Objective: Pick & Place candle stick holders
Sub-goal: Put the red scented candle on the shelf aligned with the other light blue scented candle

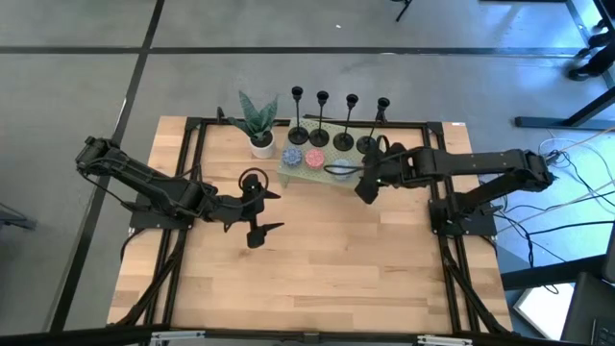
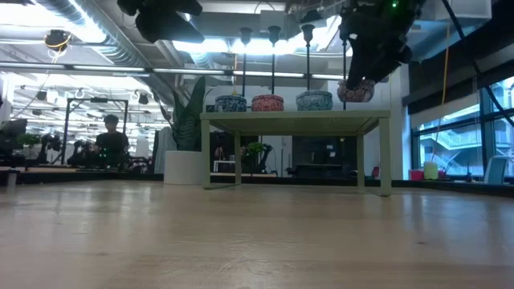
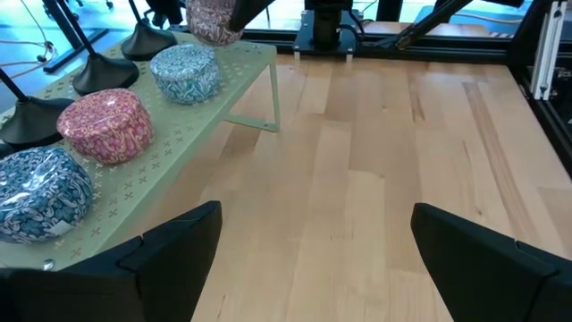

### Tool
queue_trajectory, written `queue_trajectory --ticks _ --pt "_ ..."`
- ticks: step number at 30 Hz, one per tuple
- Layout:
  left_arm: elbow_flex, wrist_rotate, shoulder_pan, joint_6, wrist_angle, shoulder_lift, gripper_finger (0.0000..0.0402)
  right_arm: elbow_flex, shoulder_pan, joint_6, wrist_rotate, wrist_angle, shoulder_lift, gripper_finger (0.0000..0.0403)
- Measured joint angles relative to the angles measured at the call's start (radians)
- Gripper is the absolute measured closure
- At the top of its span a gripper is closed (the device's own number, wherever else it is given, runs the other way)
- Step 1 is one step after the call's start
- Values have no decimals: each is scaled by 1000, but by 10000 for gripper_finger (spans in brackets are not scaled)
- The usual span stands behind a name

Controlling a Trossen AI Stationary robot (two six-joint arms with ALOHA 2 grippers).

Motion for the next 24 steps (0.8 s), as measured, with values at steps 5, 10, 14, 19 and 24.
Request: queue_trajectory --ticks 5,10,14,19,24 --pt "0 0 0 0 -4 0 38 0 -18 2 -40 4 4 93" --pt "0 0 0 0 -4 0 38 0 -19 1 -40 8 12 92" --pt "0 0 0 0 -4 0 38 0 -19 -3 -40 9 19 92" --pt "0 0 0 0 -5 0 38 0 -19 -29 -37 16 18 92" --pt "0 0 0 0 -5 0 38 0 -19 -2 -31 20 18 92"
